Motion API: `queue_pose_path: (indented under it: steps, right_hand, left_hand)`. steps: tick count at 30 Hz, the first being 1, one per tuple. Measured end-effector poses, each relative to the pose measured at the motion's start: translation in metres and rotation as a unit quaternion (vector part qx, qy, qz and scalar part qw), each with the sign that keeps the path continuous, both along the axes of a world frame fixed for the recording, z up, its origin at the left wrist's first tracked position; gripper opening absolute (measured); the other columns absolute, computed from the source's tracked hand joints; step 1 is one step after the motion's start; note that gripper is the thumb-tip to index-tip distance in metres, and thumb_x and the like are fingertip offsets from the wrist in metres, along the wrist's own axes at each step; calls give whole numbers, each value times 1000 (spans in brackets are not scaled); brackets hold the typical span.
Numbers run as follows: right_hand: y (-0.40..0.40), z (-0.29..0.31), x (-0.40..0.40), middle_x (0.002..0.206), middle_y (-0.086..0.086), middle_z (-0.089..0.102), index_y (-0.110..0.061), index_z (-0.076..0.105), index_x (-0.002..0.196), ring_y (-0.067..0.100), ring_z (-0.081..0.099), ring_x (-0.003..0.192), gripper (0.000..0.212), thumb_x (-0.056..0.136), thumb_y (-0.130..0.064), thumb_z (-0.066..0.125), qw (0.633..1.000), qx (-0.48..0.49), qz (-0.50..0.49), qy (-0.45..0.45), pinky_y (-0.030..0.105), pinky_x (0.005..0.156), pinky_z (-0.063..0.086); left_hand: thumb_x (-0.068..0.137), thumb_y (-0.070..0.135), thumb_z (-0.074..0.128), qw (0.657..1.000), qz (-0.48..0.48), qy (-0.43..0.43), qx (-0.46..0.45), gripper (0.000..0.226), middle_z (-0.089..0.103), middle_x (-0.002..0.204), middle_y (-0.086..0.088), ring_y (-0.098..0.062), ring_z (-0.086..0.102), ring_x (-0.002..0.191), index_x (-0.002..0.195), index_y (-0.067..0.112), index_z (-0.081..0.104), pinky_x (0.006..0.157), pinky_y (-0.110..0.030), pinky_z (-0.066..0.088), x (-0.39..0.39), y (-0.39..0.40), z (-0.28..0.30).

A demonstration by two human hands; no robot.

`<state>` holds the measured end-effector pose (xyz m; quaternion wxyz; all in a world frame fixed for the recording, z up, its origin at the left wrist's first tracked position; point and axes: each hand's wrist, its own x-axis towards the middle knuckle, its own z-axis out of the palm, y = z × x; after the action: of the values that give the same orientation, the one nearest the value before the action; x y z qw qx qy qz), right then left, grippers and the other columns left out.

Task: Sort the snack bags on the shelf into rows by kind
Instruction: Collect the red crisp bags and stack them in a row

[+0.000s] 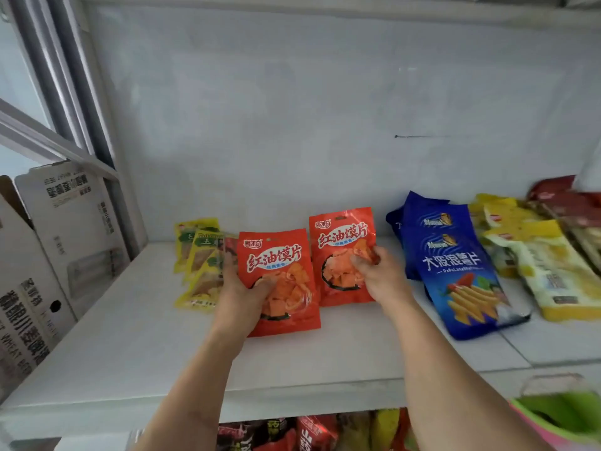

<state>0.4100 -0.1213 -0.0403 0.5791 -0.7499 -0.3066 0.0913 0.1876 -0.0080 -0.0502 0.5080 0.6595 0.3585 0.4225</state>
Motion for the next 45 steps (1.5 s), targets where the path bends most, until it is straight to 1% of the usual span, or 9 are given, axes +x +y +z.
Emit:
queue_pose_path:
  steps: [3,8,12,17,22,25,31,36,45]
  right_hand:
    - [-15,-3,16,99,-4,66,-16,64,114,16,64,90,29,90,-30,72,999,-30,-19,-9,27,78,45]
    - [-17,-8,41,96,-5,63,-19,59,110,17,61,88,31,88,-37,73,995,-89,-46,-20,31,79,48]
    - [-11,-20,53,100,-1,71,-17,65,109,22,67,91,33,87,-40,72,990,-126,-43,-36,30,72,46]
    - [-12,-22,58,103,3,72,-14,64,107,24,66,88,30,89,-38,70,993,-112,-38,-28,30,71,45]
    - [-17,-13,57,103,6,66,-8,59,114,24,63,89,44,101,-48,47,996,-81,-43,10,26,62,38]
    - [-18,-12,57,92,0,69,-10,62,102,12,62,72,63,101,-60,26,997,-71,-24,26,22,50,36]
    - [-6,-34,70,97,3,71,-16,65,102,20,71,81,95,75,-93,17,998,-59,-8,8,40,69,61]
    - [-19,-18,56,123,3,64,-19,52,132,23,67,106,58,92,-61,51,994,-106,14,-8,41,85,58]
    - [-12,-22,58,139,8,49,-17,37,146,29,52,125,62,94,-43,61,977,-191,9,-90,44,99,48]
  left_hand:
    - [84,26,79,1000,-11,12,-2,72,69,118,8,-13,68,105,143,26,39,89,-32,55,14,-11,-7]
    - [85,24,78,999,-19,32,-8,71,68,118,8,-10,67,103,144,29,39,83,-30,54,36,-32,-7]
    - [84,24,78,997,1,82,-4,66,67,118,8,-14,66,104,140,29,43,91,-38,56,53,-48,-8]
    - [87,20,75,992,14,126,-10,50,66,103,14,2,61,85,125,29,46,65,-17,46,74,-65,-6]
    - [82,32,72,983,20,182,-17,55,68,113,4,-22,62,108,129,33,45,94,-43,53,104,-89,-4]
    - [85,35,67,976,22,216,1,57,59,110,3,-29,53,118,136,32,41,101,-42,46,117,-99,-3]
    - [89,34,65,964,43,260,32,68,49,141,-11,-32,43,132,147,15,34,107,-41,36,136,-106,0]
    - [87,45,63,955,49,287,51,56,58,132,-6,-29,52,124,134,21,44,105,-47,41,147,-104,-6]
    - [93,58,50,926,63,361,92,68,46,147,-6,-30,38,138,148,22,33,113,-45,30,151,-99,-14]
